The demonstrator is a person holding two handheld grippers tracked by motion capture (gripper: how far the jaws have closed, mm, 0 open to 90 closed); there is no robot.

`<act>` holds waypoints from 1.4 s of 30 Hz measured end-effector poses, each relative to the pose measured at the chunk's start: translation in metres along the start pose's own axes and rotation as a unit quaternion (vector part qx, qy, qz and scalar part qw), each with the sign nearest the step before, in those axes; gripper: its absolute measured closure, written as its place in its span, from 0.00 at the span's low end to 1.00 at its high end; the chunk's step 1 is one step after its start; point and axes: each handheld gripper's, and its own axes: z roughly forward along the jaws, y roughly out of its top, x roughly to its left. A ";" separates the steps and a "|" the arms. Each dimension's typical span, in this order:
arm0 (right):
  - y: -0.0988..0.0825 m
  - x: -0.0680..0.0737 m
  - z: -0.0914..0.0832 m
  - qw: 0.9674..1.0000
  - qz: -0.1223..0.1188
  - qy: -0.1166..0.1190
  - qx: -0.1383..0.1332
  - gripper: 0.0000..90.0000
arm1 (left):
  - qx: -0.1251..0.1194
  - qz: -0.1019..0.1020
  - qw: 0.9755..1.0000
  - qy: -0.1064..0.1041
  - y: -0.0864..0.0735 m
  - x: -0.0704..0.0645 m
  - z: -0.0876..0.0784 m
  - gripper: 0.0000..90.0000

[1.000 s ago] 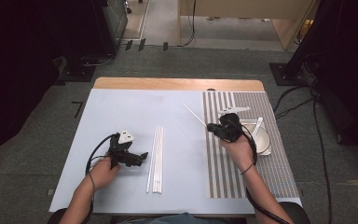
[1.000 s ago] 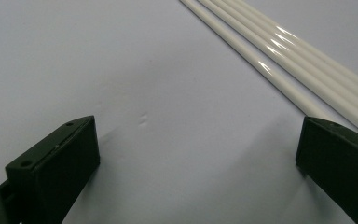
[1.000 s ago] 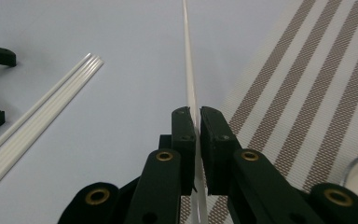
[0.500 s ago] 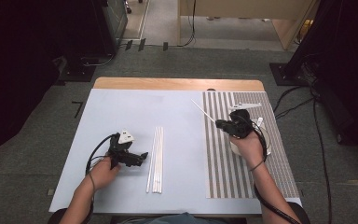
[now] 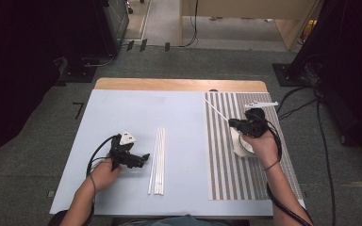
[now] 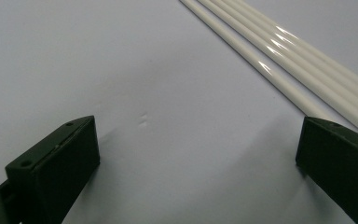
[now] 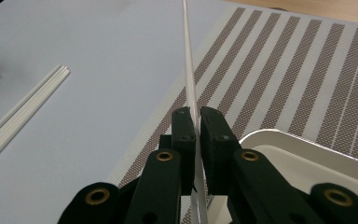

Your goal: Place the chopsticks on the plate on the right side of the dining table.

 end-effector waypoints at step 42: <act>-0.013 -0.061 -0.053 0.998 0.036 -0.041 -0.024 0.95 | 0.000 0.000 1.000 0.001 0.000 0.000 0.000 0.00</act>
